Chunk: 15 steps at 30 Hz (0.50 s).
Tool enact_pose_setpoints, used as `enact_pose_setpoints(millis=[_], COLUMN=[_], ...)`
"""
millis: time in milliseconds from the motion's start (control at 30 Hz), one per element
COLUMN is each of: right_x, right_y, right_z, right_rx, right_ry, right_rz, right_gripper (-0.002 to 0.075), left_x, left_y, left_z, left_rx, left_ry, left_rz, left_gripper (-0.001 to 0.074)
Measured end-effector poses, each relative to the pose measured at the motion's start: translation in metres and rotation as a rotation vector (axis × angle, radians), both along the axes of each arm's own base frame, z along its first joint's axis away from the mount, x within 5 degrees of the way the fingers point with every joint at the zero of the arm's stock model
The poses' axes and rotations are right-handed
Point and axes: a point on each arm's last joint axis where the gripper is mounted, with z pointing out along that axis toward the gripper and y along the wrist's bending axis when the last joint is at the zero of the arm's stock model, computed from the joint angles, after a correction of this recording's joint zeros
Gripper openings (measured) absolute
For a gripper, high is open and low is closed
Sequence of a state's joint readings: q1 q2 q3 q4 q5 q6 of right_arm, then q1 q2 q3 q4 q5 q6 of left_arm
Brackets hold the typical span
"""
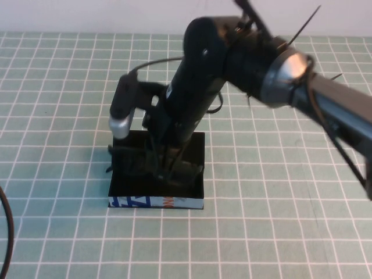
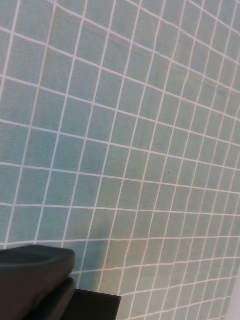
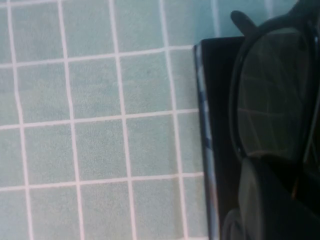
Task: Return glasses to glasses case
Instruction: Place the glasses in the glasses case
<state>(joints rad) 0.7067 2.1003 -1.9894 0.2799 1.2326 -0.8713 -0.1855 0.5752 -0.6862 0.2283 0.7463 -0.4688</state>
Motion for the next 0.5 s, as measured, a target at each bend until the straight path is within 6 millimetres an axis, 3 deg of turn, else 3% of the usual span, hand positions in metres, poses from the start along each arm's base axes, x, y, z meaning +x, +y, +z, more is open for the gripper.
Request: enact_pose_setpoints(millis=[233,500], right_x=[0.006,0.009], right_y=[0.013,0.012], right_z=[-0.037,-0.044], right_rx=[-0.079,-0.108], right_ry=[0.020,0.012], right_rz=[0.028,0.030], right_gripper=[0.0029,0.0029], left_x=[-0.001,-0.001], left_y=[0.000,0.000], left_z=[-0.002,-0.002], left_rx=[0.003,0.003], left_ry=[0.020,0.022], left_rz=[0.001,0.002], left_gripper=[-0.0002,-0.0002])
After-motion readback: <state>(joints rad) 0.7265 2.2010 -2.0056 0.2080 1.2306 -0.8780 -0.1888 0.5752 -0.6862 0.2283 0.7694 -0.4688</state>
